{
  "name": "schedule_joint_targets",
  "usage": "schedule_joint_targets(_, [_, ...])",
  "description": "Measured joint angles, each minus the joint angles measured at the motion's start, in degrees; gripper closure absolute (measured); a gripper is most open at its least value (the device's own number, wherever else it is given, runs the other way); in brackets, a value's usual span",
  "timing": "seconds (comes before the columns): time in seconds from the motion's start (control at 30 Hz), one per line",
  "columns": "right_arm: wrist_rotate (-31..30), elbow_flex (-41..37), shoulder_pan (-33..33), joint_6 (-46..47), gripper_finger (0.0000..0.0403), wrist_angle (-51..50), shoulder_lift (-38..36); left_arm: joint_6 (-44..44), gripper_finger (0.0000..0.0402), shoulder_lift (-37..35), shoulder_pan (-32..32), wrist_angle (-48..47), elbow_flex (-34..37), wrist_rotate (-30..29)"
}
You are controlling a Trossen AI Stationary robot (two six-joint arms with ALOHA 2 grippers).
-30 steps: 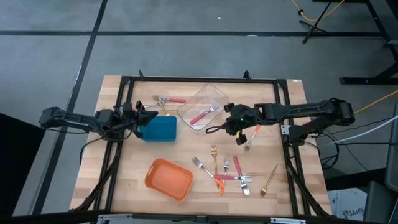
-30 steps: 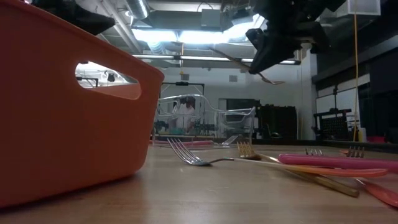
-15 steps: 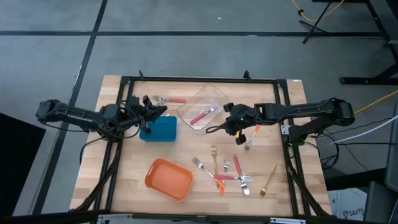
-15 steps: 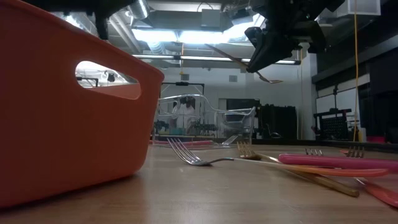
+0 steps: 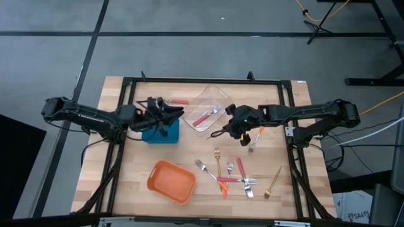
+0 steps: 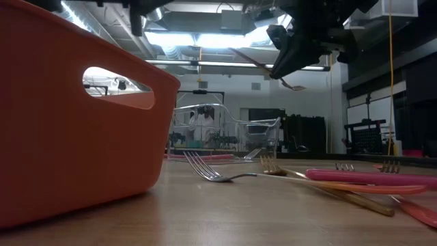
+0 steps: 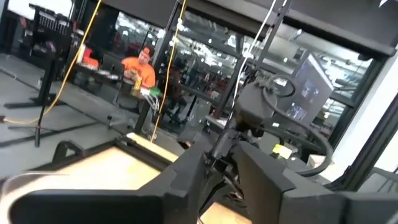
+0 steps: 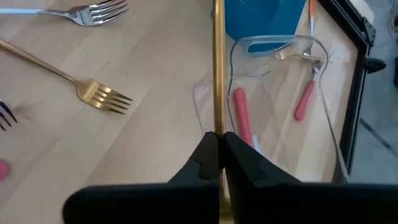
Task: Sort silverware by color (type)
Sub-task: Put the gold fork into the orange bin
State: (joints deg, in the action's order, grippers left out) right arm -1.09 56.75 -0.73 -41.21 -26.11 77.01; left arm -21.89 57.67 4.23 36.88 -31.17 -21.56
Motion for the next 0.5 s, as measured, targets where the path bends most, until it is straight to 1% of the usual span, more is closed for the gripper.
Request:
schedule_joint_targets(0.1, [-0.03,0.0,0.0,-1.74,0.0403,1.27,0.0,-4.44,0.029,3.54,-0.6,-0.09,-1.61,0.02])
schedule_joint_targets(0.23, [-0.03,0.0,0.0,-4.55,0.0403,4.0,0.0,-10.8,0.0288,8.03,-2.03,-0.28,-3.29,0.7])
schedule_joint_targets(0.33, [-0.03,0.0,0.0,-7.16,0.0403,5.39,0.0,-13.79,0.0288,11.11,-3.49,-0.51,-4.74,4.95])
schedule_joint_targets(0.5, [-0.03,0.0,0.0,-10.23,0.0403,6.71,0.0,-21.19,0.0288,16.59,-5.85,-0.63,-7.82,14.24])
